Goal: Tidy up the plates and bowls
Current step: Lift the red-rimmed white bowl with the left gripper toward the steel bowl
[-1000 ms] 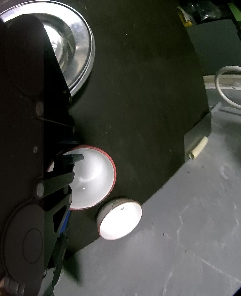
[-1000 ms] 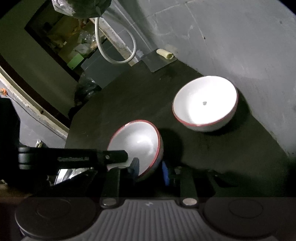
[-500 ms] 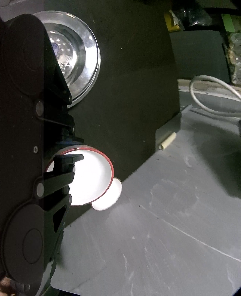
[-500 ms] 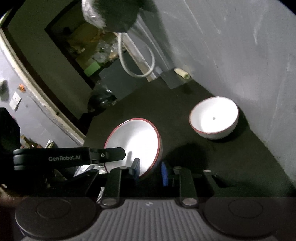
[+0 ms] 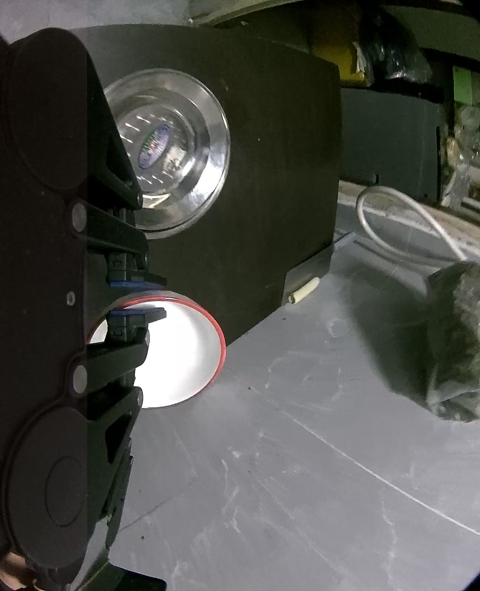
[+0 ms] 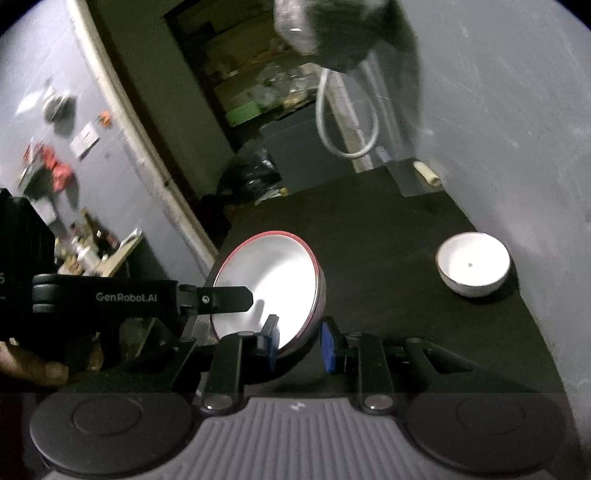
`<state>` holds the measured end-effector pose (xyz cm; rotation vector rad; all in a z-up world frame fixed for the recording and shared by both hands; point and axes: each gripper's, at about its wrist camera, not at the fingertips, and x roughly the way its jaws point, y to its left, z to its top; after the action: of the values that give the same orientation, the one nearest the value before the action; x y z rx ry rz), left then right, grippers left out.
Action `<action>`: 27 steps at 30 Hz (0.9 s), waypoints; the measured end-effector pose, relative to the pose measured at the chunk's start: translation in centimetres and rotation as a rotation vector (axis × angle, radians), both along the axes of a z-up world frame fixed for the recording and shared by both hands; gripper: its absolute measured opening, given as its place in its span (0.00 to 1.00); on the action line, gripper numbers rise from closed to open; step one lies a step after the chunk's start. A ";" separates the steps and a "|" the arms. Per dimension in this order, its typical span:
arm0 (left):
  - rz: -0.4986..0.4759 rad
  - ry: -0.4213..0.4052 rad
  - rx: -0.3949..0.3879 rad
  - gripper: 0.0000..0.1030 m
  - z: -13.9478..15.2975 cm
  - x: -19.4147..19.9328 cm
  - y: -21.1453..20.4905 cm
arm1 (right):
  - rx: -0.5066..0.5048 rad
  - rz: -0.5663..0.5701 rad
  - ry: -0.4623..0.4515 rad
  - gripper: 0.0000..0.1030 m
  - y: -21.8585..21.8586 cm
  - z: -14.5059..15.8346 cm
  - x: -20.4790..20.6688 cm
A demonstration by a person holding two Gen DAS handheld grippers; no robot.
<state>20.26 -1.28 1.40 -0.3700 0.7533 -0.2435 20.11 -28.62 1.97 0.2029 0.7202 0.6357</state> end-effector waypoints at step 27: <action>0.204 0.199 -0.078 0.13 -4.1 -10.2 8.0 | -0.209 0.446 0.085 0.26 10.3 0.2 -5.5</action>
<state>10.03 6.71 -2.70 -0.5470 0.8959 -0.0434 14.64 -18.31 2.12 -0.1298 0.9173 0.9725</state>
